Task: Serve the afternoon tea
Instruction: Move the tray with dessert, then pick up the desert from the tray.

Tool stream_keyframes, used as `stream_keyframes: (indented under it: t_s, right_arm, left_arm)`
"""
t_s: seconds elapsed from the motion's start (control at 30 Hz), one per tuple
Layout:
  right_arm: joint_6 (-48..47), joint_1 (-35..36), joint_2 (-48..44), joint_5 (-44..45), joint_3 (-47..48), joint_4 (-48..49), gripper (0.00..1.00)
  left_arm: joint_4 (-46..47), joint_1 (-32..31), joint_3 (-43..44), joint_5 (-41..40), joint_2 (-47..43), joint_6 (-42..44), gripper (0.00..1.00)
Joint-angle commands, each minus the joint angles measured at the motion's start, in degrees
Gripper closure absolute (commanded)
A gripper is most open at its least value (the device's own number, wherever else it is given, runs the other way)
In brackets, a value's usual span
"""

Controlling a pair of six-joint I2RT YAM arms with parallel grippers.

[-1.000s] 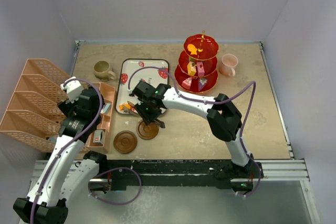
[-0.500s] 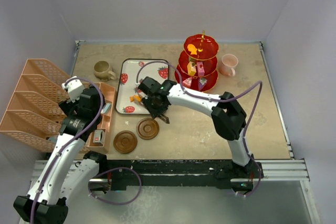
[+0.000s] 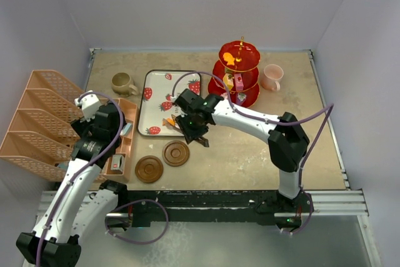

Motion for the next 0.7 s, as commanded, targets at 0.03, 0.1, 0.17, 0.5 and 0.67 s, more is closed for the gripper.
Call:
stream_keyframes:
  t_s: [0.03, 0.1, 0.17, 0.5, 0.67]
  right_arm:
    - [-1.4, 0.1, 1.2, 0.2, 7.2, -2.9, 0.57]
    - [-1.9, 0.1, 2.1, 1.1, 8.2, -3.5, 0.56]
    - [-3.5, 0.1, 3.1, 2.0, 9.3, -4.7, 0.56]
    - [-7.0, 0.7, 3.6, 4.0, 9.9, -6.7, 0.56]
    - [-7.1, 1.1, 0.9, 0.6, 8.7, -2.8, 0.56]
  left_arm:
    - [2.5, 0.1, 1.8, 1.0, 0.5, 0.9, 0.01]
    - [2.5, 0.0, 1.7, 1.1, 0.5, 1.0, 0.01]
    - [2.7, 0.0, 1.7, 1.0, 0.4, 1.1, 0.01]
    - [3.0, 0.0, 1.5, 3.0, 1.0, 2.0, 0.01]
    - [3.1, 0.0, 1.7, 1.8, 1.8, 1.7, 0.01]
